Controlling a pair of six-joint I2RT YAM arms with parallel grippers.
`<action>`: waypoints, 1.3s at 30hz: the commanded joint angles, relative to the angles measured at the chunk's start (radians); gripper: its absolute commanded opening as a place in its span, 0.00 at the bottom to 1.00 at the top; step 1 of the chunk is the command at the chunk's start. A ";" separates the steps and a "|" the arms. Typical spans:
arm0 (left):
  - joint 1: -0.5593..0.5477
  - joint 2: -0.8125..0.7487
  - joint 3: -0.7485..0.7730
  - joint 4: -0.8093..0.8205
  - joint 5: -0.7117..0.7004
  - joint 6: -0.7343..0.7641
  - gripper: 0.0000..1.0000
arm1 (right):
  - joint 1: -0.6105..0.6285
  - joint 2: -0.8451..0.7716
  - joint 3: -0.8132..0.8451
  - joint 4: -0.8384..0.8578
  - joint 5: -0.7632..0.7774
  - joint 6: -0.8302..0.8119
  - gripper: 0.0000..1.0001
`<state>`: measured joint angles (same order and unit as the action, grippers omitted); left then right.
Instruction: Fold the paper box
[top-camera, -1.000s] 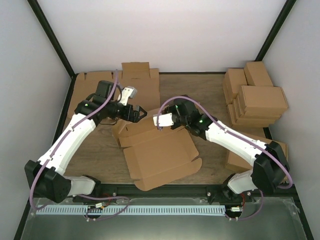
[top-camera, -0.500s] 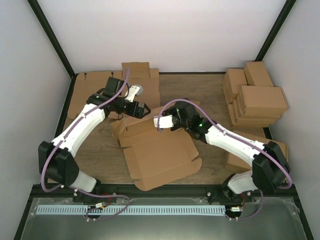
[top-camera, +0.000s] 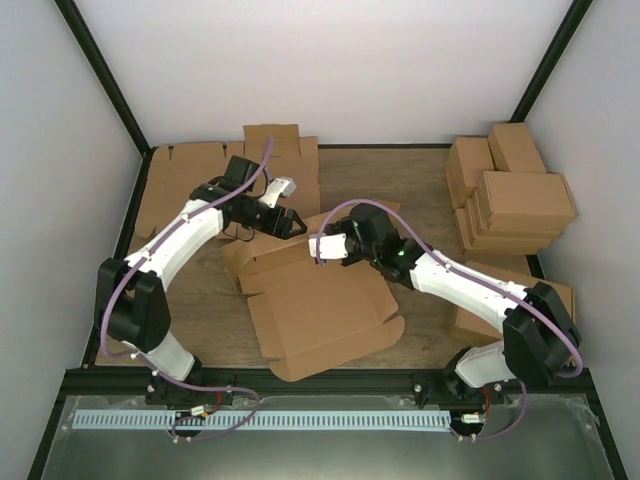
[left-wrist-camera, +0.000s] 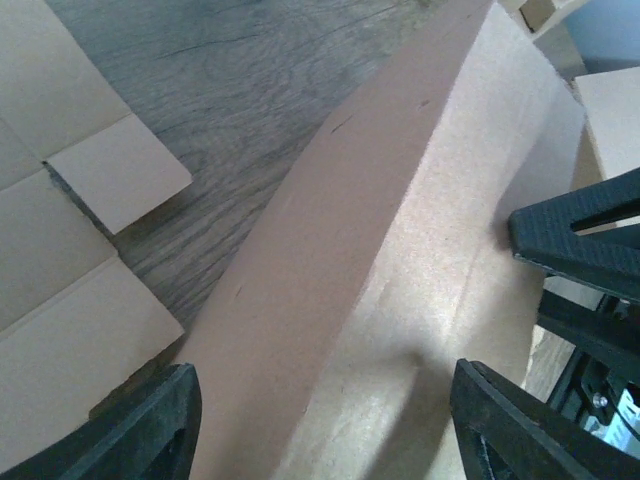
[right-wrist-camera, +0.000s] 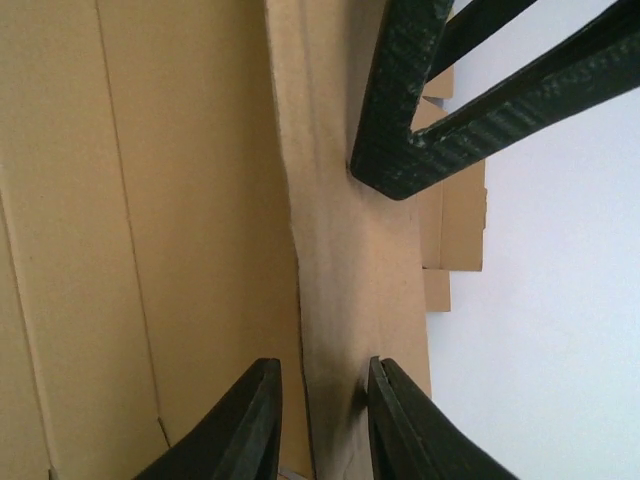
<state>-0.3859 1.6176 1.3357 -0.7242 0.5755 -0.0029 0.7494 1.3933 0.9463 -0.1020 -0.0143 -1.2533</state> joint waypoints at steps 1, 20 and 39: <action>0.001 0.015 -0.003 0.008 0.072 0.062 0.68 | 0.008 -0.031 -0.026 0.025 -0.004 0.082 0.26; -0.011 -0.018 -0.047 0.031 0.064 0.065 0.58 | -0.080 -0.242 -0.063 0.017 -0.263 0.649 0.49; -0.039 -0.026 -0.045 0.023 0.030 0.046 0.55 | -0.389 -0.347 -0.098 -0.070 -0.432 1.431 0.75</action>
<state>-0.4141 1.6070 1.2945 -0.6968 0.6170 0.0364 0.3996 1.0462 0.7979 -0.1368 -0.3691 -0.0303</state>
